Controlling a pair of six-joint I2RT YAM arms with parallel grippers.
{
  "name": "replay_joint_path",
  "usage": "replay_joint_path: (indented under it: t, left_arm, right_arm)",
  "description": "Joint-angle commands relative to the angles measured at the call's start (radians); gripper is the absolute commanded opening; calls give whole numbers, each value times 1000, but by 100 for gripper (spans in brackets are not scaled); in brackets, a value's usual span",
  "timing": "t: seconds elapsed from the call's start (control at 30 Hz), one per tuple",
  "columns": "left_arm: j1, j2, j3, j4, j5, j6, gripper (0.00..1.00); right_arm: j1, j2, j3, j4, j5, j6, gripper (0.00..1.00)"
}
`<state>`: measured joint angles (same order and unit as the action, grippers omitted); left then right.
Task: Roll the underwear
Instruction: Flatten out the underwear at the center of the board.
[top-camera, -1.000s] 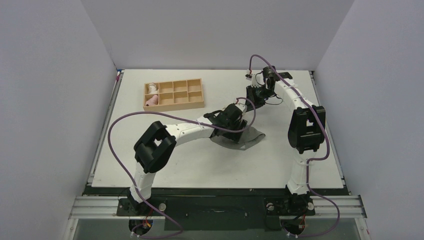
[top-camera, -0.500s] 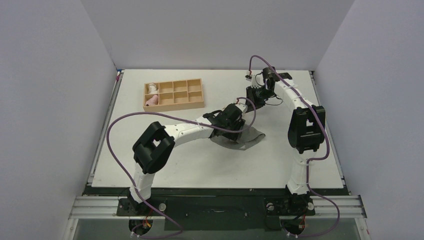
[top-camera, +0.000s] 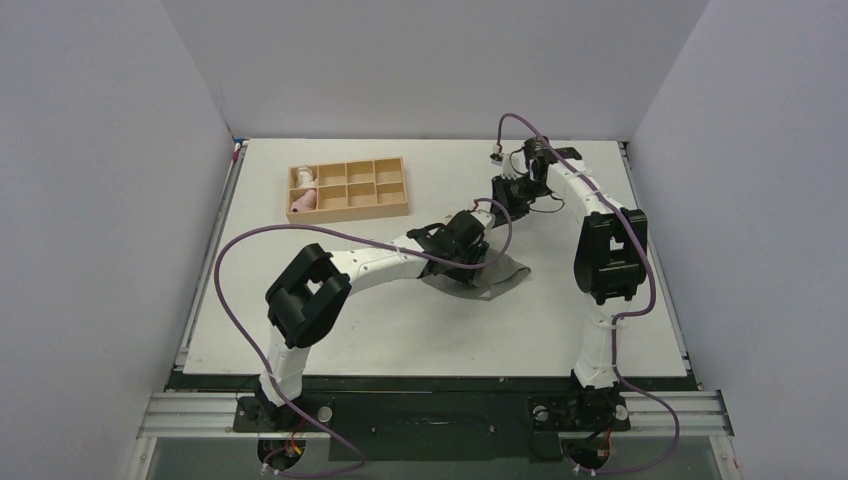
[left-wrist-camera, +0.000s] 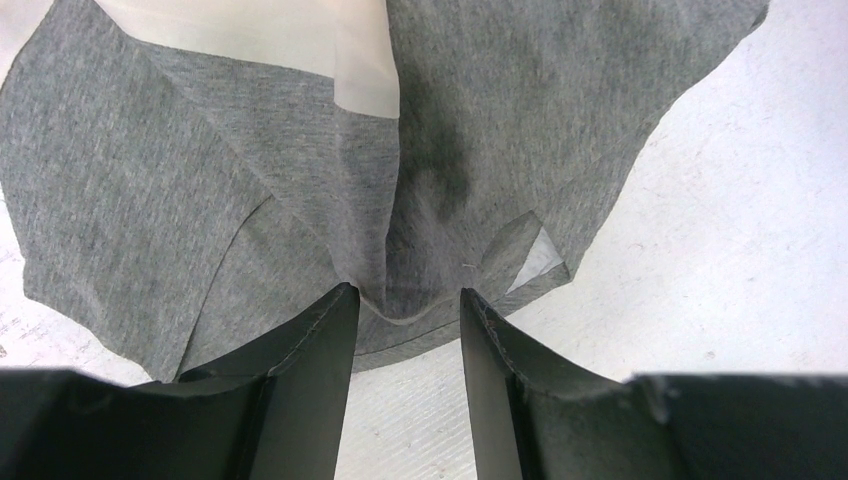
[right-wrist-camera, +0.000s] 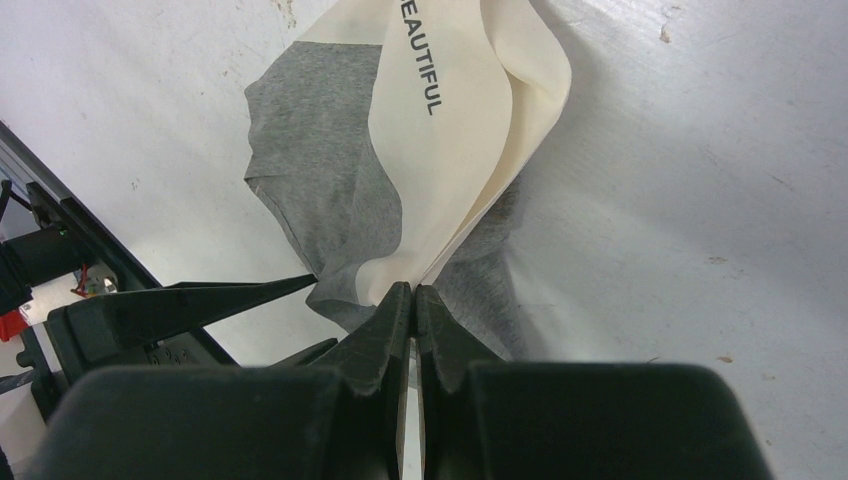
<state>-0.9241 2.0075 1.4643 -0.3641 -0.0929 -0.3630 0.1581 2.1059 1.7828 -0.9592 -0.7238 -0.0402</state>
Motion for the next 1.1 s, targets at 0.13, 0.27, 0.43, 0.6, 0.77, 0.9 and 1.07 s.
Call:
replay_joint_path:
  t: [0.13, 0.27, 0.43, 0.6, 0.77, 0.9, 1.07]
  left_arm:
    - [-5, -4, 1, 29, 20, -27, 40]
    - [-7, 18, 22, 24, 34, -38, 40]
    - [-7, 41, 45, 13, 47, -53, 41]
    - [-7, 43, 67, 6, 38, -56, 51]
    - [-13, 42, 77, -5, 7, -34, 67]
    - [-21, 15, 56, 6, -35, -3, 72]
    - [-46, -6, 51, 22, -56, 22, 72]
  right_arm:
    - [-17, -6, 59, 9, -31, -3, 0]
    - [-17, -5, 60, 9, -33, -2, 0]
    - [-18, -4, 50, 9, -34, -5, 0]
    - [-17, 1, 38, 9, -42, -8, 0]
    - [-17, 2, 32, 10, -46, -10, 0]
    - [-17, 2, 27, 9, -45, -14, 0]
    - [-17, 11, 33, 10, -49, -12, 0]
